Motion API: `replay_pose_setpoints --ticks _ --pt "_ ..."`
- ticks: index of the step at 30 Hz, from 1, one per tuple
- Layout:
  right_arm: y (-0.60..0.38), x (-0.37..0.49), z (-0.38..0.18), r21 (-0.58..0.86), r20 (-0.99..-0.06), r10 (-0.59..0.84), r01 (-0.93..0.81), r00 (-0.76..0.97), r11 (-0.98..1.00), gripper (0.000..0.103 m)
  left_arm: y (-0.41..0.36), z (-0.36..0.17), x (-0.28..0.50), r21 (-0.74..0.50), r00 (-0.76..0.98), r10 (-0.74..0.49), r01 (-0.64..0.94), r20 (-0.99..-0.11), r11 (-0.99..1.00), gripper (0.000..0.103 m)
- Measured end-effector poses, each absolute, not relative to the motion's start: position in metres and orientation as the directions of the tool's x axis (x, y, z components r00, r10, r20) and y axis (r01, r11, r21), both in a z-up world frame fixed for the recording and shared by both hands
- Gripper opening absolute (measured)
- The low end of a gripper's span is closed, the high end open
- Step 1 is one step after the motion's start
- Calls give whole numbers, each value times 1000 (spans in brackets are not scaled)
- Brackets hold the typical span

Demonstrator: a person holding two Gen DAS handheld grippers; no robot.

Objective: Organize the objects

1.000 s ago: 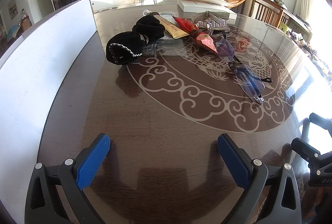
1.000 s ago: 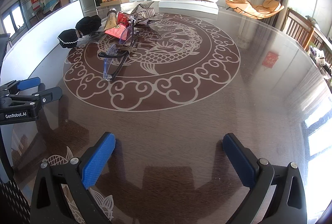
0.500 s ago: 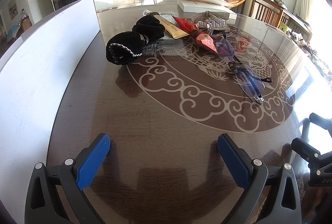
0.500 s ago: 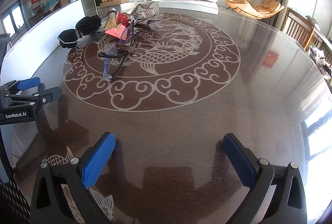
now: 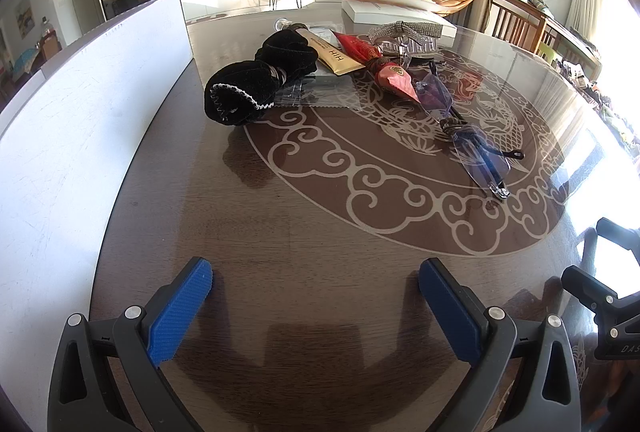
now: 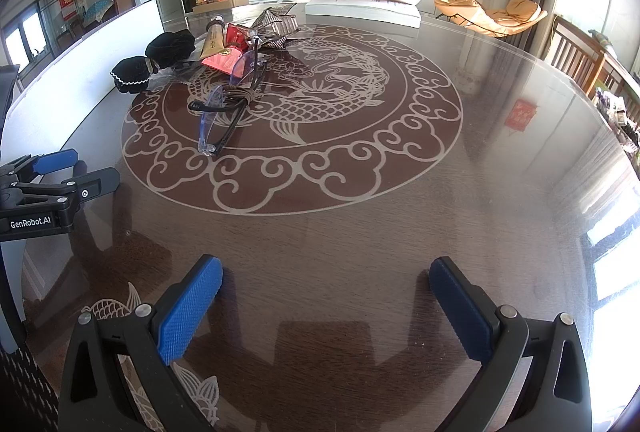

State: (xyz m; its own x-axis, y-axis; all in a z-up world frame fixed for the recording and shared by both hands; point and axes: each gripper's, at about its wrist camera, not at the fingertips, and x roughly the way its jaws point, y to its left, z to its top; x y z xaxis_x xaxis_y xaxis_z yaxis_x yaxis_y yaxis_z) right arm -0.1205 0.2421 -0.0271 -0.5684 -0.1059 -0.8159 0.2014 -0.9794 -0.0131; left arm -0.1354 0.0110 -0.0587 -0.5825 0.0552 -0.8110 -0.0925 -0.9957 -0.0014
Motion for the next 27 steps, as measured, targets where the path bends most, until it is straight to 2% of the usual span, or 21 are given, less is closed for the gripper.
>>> replay_pose_setpoints --ticks 14,20,27 --pt "242 -121 -28 -13 -816 -105 200 -569 -980 103 11 -59 -135 -1 -581 57 -96 -812 -995 103" --pt "243 -121 -27 -11 -815 -103 193 -570 -981 103 4 -58 -93 -1 -562 81 -141 -823 -990 103" --pt "243 -121 -28 -11 -815 -102 192 -570 -981 103 -7 -60 -60 -2 -617 96 -151 -781 -989 103"
